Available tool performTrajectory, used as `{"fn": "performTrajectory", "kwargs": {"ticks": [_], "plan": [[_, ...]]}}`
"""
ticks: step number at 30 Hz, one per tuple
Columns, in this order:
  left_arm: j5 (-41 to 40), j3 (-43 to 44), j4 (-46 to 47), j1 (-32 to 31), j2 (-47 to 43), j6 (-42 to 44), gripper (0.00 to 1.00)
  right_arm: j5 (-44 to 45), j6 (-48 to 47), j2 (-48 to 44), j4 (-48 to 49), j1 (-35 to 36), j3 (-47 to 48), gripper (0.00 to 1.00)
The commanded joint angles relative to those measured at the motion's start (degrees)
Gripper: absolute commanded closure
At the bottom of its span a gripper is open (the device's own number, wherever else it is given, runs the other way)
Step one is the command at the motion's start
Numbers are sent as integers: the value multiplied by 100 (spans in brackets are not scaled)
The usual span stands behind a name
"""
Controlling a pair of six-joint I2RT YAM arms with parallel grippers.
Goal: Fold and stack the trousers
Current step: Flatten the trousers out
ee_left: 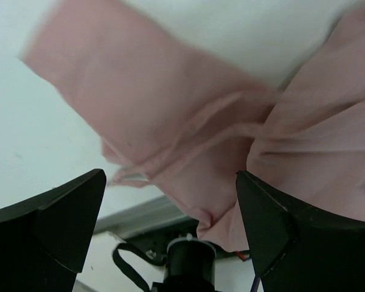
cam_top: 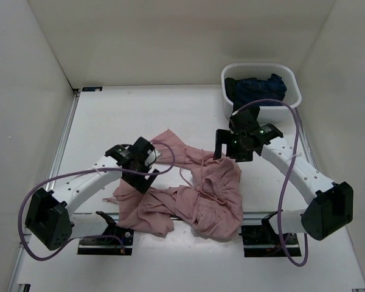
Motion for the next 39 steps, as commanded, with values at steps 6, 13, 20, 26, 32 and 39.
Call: {"fn": "performTrajectory", "kwargs": {"ticks": [6, 13, 20, 26, 32, 39], "plan": [[1214, -860, 229, 58, 275, 1, 0, -1149, -98, 412, -329, 247, -260, 6], [1955, -675, 281, -241, 838, 1, 86, -1026, -335, 659, -559, 247, -260, 83], [286, -351, 1150, 829, 716, 1, 86, -1684, -476, 396, -445, 360, 11, 100], [-120, 1255, 1993, 2798, 189, 1, 86, -2336, -423, 465, 90, 1370, 2671, 100], [-181, 3040, 2338, 3652, 837, 1, 86, -653, -108, -51, 1084, 1996, 3934, 100], [-32, 3976, 1627, 3232, 1621, 1, 66, 5225, 3250, -1809, -1793, 1451, 2099, 91]]}}
